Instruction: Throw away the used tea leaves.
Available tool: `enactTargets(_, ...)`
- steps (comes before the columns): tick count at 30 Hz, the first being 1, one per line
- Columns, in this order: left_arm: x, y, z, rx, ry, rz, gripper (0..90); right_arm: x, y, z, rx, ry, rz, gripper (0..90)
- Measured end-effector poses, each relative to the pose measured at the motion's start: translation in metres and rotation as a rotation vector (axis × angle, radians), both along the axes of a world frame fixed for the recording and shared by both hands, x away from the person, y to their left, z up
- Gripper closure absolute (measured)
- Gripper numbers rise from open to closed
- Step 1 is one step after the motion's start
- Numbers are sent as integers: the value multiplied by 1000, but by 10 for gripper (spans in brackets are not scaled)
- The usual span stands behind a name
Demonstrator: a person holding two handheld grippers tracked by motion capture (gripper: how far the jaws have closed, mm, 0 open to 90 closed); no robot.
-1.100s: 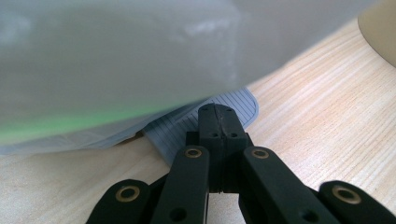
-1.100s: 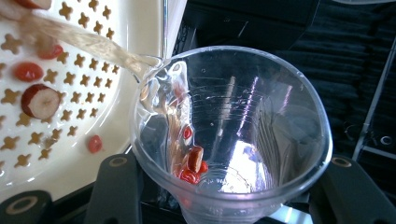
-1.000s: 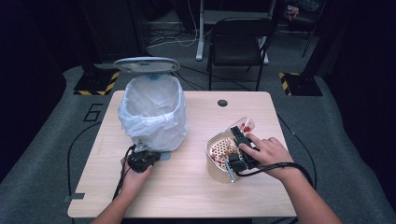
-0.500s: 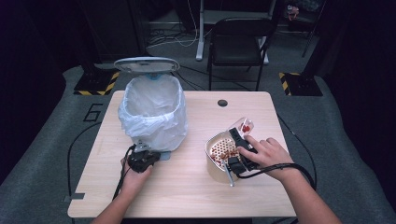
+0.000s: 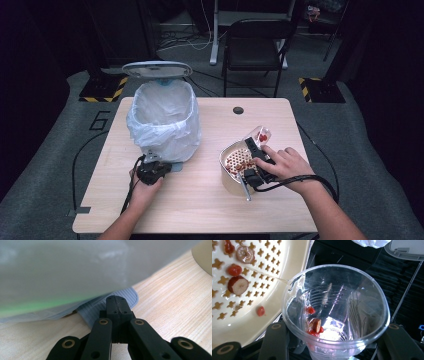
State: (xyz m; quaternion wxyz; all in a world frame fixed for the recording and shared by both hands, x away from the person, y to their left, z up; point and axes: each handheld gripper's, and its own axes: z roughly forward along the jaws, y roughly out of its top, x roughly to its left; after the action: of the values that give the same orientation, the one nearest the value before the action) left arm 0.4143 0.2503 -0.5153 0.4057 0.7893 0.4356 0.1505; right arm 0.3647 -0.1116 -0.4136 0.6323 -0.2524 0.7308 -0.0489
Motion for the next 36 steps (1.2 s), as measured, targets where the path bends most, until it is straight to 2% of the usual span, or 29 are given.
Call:
enactTargets(8, 0, 0, 0, -1, 0, 0, 900, 0, -1, -1, -21, -3, -2, 472)
enactTargets(10, 0, 0, 0, -2, 1, -1, 900, 0, 2, 3, -60, 6, 12, 474)
enactTargets(11, 0, 0, 0, -1, 1, -1, 900, 0, 0, 0, -21, 9, 0, 475)
enactTargets(12, 0, 0, 0, -1, 0, -1, 900, -1, -1, 0, -8, 6, -5, 475)
enactTargets(13, 0, 0, 0, -1, 1, -2, 900, -1, -1, 1, -28, 0, 1, 476)
enactTargets(17, 0, 0, 0, -3, 1, 0, 900, -1, -1, 0, -6, 5, -3, 482)
enactTargets(18, 0, 0, 0, -3, 1, -1, 900, -1, -1, 1, -18, 5, 4, 483)
enactTargets(22, 0, 0, 0, -5, -3, 2, 900, -1, -1, 2, -16, 7, 3, 484)
enactTargets(26, 0, 0, 0, -6, -3, 2, 900, -1, 0, 3, -30, 2, 9, 484)
enactTargets(28, 0, 0, 0, -5, -3, 2, 900, -1, 3, 6, -79, 4, 27, 485)
enactTargets(30, 0, 0, 0, -3, -4, 2, 900, -1, 2, 5, -61, -2, 20, 485)
enactTargets(33, 0, 0, 0, -4, -3, 2, 900, -1, 2, 6, -68, -1, 25, 485)
enactTargets(34, 0, 0, 0, -4, -3, 2, 900, -2, 0, 5, -24, 0, 10, 485)
enactTargets(35, 0, 0, 0, -3, -3, 2, 900, -2, 1, 6, -17, 2, 10, 485)
enactTargets(36, 0, 0, 0, -2, -4, 3, 900, -1, 0, 6, 13, 18, 11, 484)
